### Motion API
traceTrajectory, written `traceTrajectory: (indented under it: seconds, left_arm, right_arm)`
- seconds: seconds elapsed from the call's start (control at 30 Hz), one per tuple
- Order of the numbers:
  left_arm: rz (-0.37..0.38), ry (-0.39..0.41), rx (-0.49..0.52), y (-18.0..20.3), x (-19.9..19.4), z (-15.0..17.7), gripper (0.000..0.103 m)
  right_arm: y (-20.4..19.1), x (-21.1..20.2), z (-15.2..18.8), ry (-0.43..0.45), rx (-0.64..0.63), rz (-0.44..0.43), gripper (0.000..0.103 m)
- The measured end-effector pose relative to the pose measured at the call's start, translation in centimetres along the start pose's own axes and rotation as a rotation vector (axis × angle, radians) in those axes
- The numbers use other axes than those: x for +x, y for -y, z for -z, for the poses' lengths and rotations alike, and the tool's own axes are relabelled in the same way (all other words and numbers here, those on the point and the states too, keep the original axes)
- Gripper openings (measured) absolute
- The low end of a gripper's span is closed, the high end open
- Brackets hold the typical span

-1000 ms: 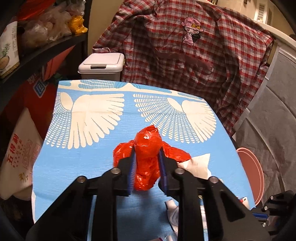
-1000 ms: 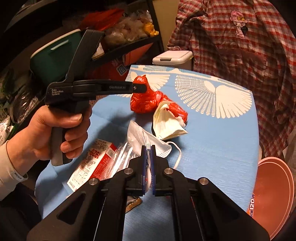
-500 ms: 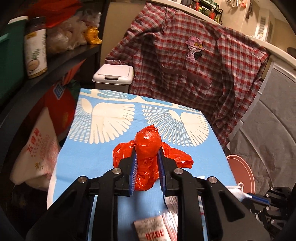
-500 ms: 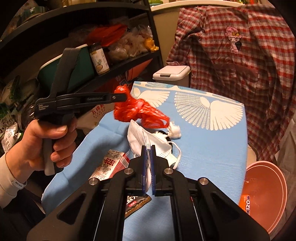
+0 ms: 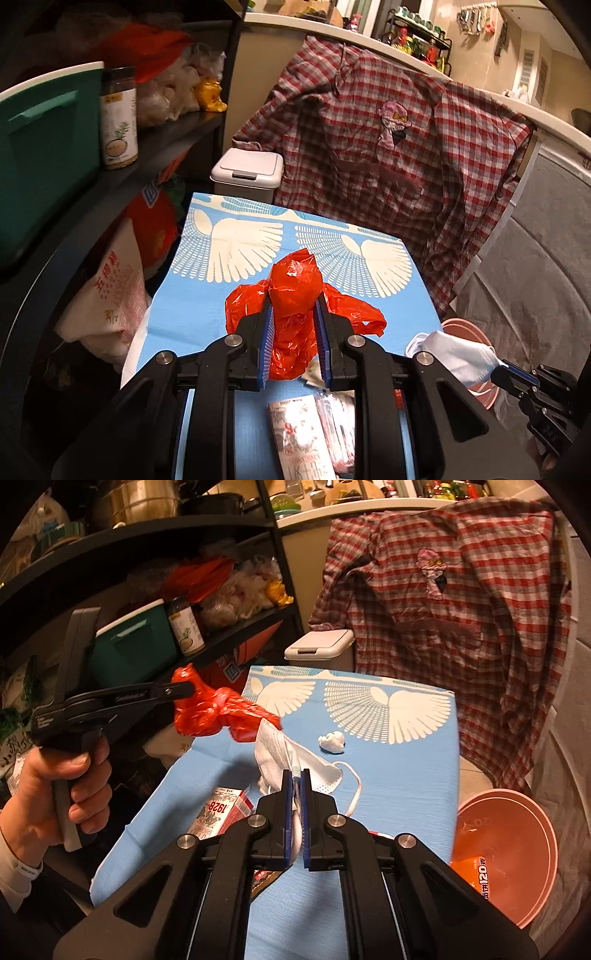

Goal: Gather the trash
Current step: 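Carry the red bag and white mask in both grippers over the pink bucket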

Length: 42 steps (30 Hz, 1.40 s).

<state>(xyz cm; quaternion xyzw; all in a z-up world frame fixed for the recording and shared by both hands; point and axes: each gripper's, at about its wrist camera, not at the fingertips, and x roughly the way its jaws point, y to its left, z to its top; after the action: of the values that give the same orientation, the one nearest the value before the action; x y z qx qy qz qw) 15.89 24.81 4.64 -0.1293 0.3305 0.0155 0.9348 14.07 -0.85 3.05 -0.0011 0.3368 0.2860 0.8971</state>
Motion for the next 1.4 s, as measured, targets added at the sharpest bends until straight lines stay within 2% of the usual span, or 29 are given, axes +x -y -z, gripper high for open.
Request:
traceTrajectory:
  seconds: [0.3,0.53,1.4]
  left_arm:
    - [-0.018,0.008,-0.055,1.2,-2.8,1.0,0.020]
    - [-0.006,0.018,-0.042,2.9,-4.3,1.8,0.020]
    - [0.097,-0.009,0.063,11.5,-2.3,3.2,0.020]
  right_arm:
    - [1.3,-2.2,-0.2,0.042,0.031,0.013,0.005]
    - [2.5,-3.8,0.0,0.069,0.048,0.037,0.005]
    - [9.4,-8.5,1.3,0.115,0.133,0.161,0.005]
